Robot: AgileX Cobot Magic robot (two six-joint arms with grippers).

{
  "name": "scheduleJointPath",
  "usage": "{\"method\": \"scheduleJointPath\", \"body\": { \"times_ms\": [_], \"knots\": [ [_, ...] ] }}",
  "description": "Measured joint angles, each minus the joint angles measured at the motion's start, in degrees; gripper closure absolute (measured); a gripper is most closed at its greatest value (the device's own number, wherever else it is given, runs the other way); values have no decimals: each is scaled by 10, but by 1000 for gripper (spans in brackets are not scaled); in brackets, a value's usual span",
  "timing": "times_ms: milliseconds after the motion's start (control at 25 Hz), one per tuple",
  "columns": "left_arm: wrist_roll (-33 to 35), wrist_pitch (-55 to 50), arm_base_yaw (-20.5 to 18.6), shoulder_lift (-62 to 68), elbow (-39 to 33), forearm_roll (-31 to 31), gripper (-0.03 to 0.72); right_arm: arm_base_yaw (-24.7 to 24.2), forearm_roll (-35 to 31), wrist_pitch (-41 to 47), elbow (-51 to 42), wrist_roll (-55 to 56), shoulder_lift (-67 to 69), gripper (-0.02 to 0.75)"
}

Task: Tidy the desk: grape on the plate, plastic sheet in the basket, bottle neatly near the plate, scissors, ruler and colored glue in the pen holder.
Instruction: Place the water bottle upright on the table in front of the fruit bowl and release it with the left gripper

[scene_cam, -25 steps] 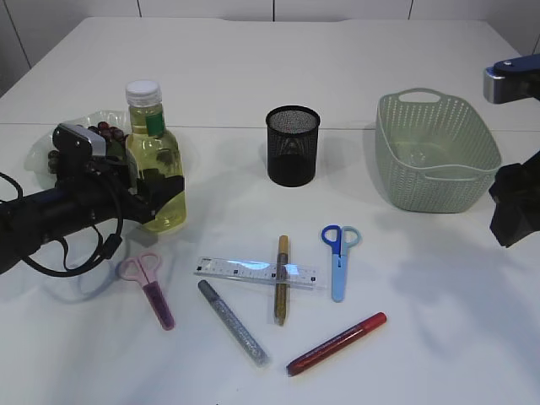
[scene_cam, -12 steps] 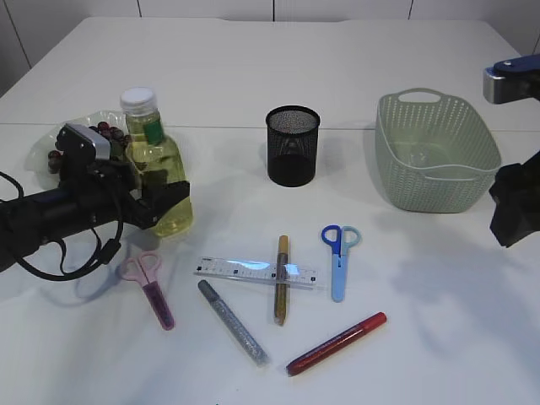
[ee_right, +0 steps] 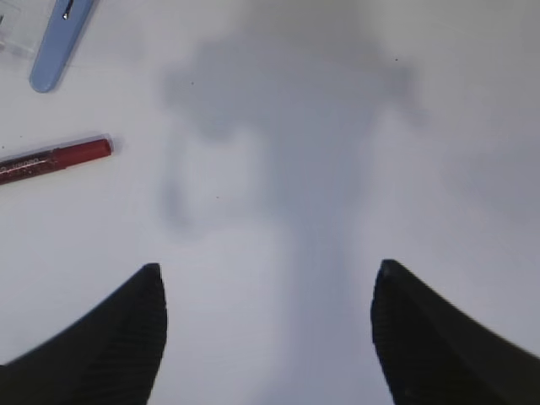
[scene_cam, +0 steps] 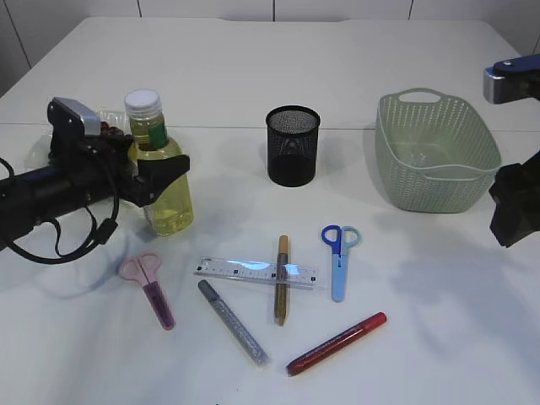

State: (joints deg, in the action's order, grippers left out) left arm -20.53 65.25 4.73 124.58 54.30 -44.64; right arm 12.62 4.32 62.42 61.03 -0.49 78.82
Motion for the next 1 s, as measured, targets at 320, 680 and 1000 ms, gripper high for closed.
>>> {"method": "scheduleJointPath", "body": {
  "times_ms": [320,680,1000],
  "knots": [
    [0,0,0,-59,0,-3,81,0,0,0,0,0,0,155],
    [-19,2,0,-128,0,23,133,0,0,0,0,0,0,155],
    [-30,-2,0,-182,0,76,242,0,0,-6,0,0,0,155]
  ]
}}
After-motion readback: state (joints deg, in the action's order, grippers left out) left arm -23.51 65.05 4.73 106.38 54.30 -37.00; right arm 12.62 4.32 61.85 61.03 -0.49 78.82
